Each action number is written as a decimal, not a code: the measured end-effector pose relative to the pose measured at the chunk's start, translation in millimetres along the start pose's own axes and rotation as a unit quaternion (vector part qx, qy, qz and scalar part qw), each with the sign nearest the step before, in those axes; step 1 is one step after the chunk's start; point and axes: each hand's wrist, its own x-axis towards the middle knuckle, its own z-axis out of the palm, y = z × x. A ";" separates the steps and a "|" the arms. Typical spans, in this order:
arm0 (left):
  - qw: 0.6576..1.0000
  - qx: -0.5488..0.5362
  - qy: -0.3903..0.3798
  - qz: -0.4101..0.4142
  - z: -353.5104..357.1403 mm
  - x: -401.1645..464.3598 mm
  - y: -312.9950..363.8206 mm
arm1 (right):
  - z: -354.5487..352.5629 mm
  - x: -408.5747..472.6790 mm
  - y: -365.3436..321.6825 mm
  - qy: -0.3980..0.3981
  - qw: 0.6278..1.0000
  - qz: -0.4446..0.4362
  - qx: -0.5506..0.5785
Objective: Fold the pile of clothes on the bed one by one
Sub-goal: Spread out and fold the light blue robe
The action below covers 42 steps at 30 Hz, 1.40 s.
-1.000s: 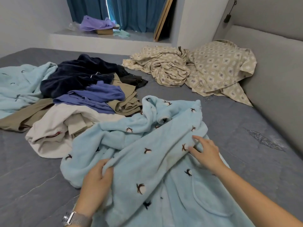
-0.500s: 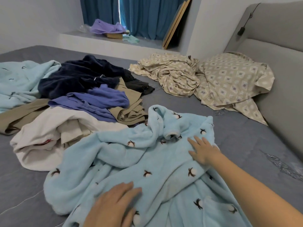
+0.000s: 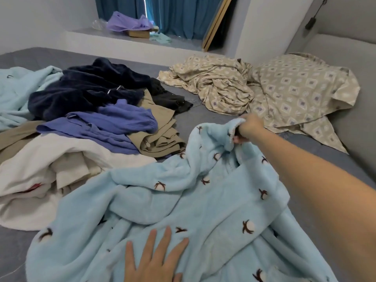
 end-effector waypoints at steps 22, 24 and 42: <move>0.991 -0.068 0.078 -0.086 -10.4 20.7 22.4 | 64.9 -124.4 -4.7 0.022 0.837 -0.527 -0.144; 0.963 -0.154 0.202 -0.094 -37.8 28.0 16.4 | 87.9 -160.8 -34.6 -0.097 0.828 -0.532 -0.151; 0.838 -0.440 0.245 -0.209 -104.7 19.1 -42.4 | 28.4 -164.4 -25.2 -0.223 0.921 0.027 0.317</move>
